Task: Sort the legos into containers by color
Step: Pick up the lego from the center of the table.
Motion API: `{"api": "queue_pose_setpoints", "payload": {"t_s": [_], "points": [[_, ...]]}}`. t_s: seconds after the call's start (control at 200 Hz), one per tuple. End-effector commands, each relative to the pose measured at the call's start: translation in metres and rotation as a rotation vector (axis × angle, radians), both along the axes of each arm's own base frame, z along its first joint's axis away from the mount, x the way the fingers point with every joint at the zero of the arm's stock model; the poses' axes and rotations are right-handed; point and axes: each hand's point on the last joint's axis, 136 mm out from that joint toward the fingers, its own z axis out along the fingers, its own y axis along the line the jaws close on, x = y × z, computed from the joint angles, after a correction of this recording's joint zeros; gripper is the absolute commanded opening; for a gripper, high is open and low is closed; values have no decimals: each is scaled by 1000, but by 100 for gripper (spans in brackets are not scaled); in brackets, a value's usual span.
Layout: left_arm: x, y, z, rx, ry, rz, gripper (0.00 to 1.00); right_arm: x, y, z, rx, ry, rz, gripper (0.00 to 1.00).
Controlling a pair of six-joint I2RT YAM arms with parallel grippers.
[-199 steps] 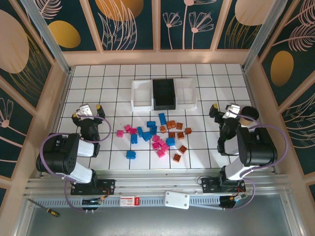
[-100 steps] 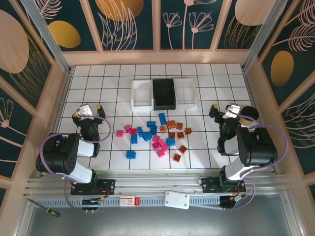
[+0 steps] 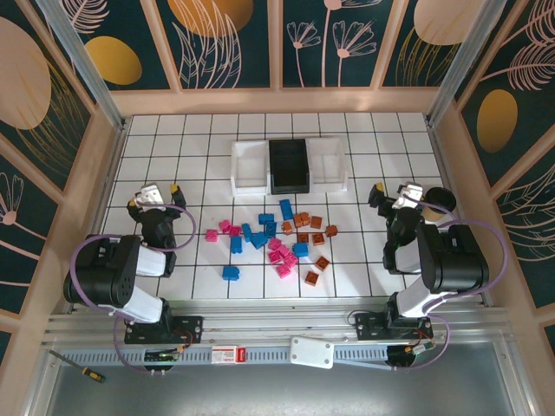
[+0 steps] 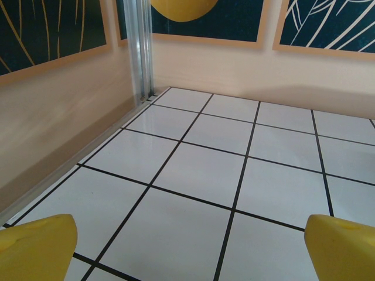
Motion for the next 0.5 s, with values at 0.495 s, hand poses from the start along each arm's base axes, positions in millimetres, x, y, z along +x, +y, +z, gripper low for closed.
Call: {"api": "queue_pose_setpoints", "payload": {"t_s": [0.495], "points": [[7, -5, 20, 6, -38, -37, 99, 8, -1, 21, 14, 1, 12, 99]]}}
